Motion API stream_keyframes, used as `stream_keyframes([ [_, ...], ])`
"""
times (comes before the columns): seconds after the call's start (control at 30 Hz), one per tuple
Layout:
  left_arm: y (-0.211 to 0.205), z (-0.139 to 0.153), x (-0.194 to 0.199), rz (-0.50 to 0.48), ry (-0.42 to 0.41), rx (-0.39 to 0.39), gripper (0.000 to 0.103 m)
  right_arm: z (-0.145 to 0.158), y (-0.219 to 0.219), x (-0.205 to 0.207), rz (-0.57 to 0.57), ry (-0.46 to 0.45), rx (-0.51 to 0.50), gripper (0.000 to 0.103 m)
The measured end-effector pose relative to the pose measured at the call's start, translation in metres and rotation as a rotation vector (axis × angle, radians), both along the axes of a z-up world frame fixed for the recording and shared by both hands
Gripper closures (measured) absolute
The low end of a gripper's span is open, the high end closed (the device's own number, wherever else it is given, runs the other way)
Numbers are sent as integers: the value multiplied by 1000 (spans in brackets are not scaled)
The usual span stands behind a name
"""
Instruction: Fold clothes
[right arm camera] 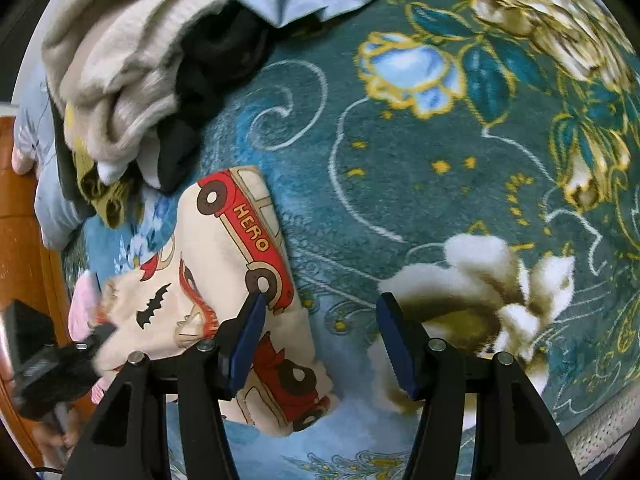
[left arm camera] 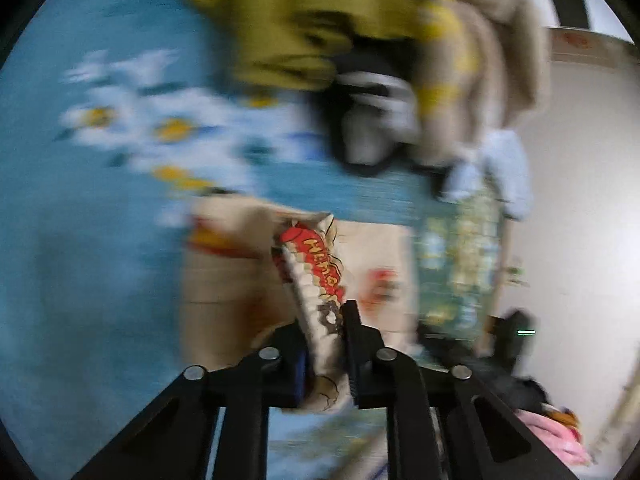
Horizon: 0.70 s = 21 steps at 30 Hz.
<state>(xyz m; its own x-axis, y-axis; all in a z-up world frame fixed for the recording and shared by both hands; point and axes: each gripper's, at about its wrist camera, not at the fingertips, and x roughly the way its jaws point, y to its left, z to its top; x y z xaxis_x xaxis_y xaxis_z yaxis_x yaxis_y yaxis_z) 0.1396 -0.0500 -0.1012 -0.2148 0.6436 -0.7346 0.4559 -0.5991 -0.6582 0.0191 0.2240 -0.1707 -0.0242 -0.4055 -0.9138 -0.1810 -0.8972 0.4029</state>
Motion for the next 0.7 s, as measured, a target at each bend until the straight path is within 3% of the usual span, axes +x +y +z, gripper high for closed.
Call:
stream_keyframes([
  [0.1,25,29,-21,20,109,142,92,6,14,-2,-35,12,19,44],
  [0.13,21,36,-22,27,135,127,92,8,19,1,-38,18,26,44],
  [0.2,11,31,-19,23,128,23,92,12,27,5,-34,33,41,44],
  [0.27,-4,-8,-9,3,-4,-88,91,19,23,9,0,54,46,44],
  [0.33,-18,-45,4,28,-121,-113,91,27,3,10,65,87,25,44],
  [0.4,-28,-70,13,75,-184,-105,91,36,-18,11,161,114,-19,44],
  [0.53,-26,-60,6,107,-129,-54,91,40,-63,23,358,142,-113,44],
  [0.63,-12,-40,-5,15,-70,-94,87,29,-60,25,358,132,-47,44],
  [0.7,-8,-39,-8,-41,-78,-152,70,15,-46,22,303,91,-23,44],
])
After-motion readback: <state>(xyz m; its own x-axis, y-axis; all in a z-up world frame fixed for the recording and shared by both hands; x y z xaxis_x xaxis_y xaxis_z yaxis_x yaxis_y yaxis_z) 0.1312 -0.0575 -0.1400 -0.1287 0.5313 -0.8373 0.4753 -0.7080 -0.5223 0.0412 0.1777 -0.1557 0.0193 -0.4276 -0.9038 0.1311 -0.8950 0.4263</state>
